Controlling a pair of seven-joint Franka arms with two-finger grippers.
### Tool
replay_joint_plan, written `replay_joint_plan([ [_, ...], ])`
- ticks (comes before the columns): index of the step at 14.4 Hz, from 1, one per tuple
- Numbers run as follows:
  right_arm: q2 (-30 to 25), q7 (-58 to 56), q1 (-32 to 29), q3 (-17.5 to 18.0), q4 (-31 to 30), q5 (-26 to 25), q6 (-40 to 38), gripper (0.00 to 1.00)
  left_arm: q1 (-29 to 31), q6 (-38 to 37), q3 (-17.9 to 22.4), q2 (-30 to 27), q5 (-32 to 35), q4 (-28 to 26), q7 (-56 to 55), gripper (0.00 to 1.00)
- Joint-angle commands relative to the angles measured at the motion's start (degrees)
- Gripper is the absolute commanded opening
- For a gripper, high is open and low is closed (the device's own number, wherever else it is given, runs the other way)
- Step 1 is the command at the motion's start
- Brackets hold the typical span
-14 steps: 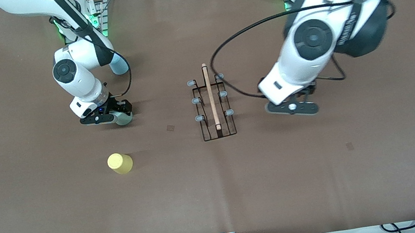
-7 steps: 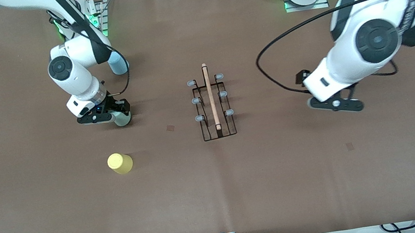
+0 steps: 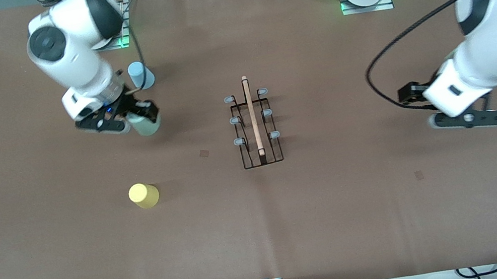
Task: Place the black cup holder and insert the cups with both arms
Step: 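Release the rack with the left gripper while the right gripper lifts the cup, then lower the teal cup onto a rack peg while the left gripper retreats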
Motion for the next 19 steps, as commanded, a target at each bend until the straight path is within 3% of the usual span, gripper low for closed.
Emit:
replay_joint_plan([
  [1,6.11,17.14,0.13,7.08,6.24,-5.34,-0.94,0.05,1.27,-0.71,-0.29,0.45,0.81,2.46,0.43,1.0],
  [3,10.5,25.94,1.96,9.99,10.89,-7.45,-0.94,0.05,1.45,-0.71,-0.29,0.45,0.98,2.82,0.25,1.0],
  [5,14.03,33.6,4.96,10.09,13.63,-10.17,-0.51,0.06,1.27,-0.71,-0.21,0.45,1.25,2.9,0.25,1.0],
  [8,15.8,36.35,6.72,10.27,14.7,-11.24,0.11,0.06,5.29,-3.15,-0.55,-1.73,0.2,2.39,1.04,1.0],
  [11,17.55,36.44,6.81,10.27,14.78,-11.07,3.18,0.08,5.32,-6.59,0.06,-5.08,-4.02,1.94,1.04,1.0],
  [13,18.26,36.53,8.12,10.27,14.78,-10.63,3.27,0.08,-1.23,-10.18,4.86,-7.45,-4.11,1.42,1.04,1.0],
  [15,18.79,39.24,8.31,10.27,14.78,-10.63,3.36,0.1,-14.04,-13.01,16.08,-10.53,-5.86,0.62,1.39,1.0],
  [16,19.05,39.95,8.39,10.27,14.78,-10.71,3.54,0.1,-17.76,-12.92,20.32,-11.06,-6.39,0.62,1.48,1.0],
  [19,19.58,39.96,8.74,10.27,14.78,-10.71,3.54,0.11,-19.12,-8.38,24.22,-13.16,-10.53,-3.31,1.57,1.0],
])
